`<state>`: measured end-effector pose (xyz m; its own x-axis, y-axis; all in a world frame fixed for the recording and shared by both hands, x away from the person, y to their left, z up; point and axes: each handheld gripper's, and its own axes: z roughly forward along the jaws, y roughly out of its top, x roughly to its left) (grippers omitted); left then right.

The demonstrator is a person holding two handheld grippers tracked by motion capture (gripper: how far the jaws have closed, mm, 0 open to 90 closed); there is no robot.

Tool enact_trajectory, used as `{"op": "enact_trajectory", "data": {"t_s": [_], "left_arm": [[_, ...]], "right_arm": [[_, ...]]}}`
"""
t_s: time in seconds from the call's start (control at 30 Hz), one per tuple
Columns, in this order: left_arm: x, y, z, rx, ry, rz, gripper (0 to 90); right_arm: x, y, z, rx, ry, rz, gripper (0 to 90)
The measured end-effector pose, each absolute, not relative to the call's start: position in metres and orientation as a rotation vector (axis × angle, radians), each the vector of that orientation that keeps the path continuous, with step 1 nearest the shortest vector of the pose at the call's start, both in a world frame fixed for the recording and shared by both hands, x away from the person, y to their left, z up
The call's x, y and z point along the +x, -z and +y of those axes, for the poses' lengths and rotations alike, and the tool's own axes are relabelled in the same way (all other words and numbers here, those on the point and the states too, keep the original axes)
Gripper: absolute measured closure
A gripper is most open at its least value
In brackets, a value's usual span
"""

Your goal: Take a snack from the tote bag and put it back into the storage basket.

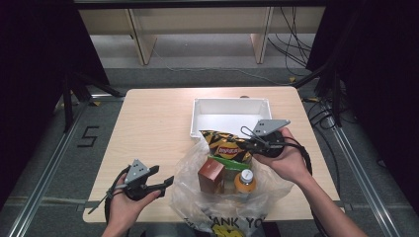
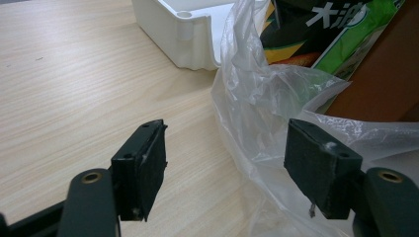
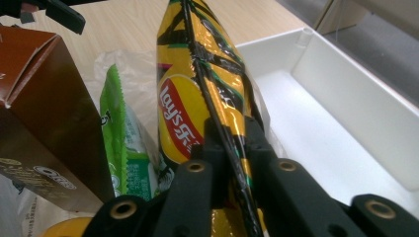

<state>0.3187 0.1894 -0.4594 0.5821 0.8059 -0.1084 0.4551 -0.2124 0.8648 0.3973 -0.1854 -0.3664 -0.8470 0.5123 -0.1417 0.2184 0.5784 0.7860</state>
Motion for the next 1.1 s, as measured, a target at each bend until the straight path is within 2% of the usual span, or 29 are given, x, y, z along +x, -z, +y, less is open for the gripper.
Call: {"op": "enact_trajectory", "data": {"t_s": [0.5,1.1], "left_arm": [[0.319,0.461,0.189,1.847,-0.447,1.026,32.2],[0.320,0.461,0.187,1.849,-0.441,1.026,32.5]], "right_arm": [[0.395,0.360,-0.187,0.586,-1.215,2.427,90.0],[0.382,0.322,-0.196,0.544,-1.323,2.354,90.0]]}}
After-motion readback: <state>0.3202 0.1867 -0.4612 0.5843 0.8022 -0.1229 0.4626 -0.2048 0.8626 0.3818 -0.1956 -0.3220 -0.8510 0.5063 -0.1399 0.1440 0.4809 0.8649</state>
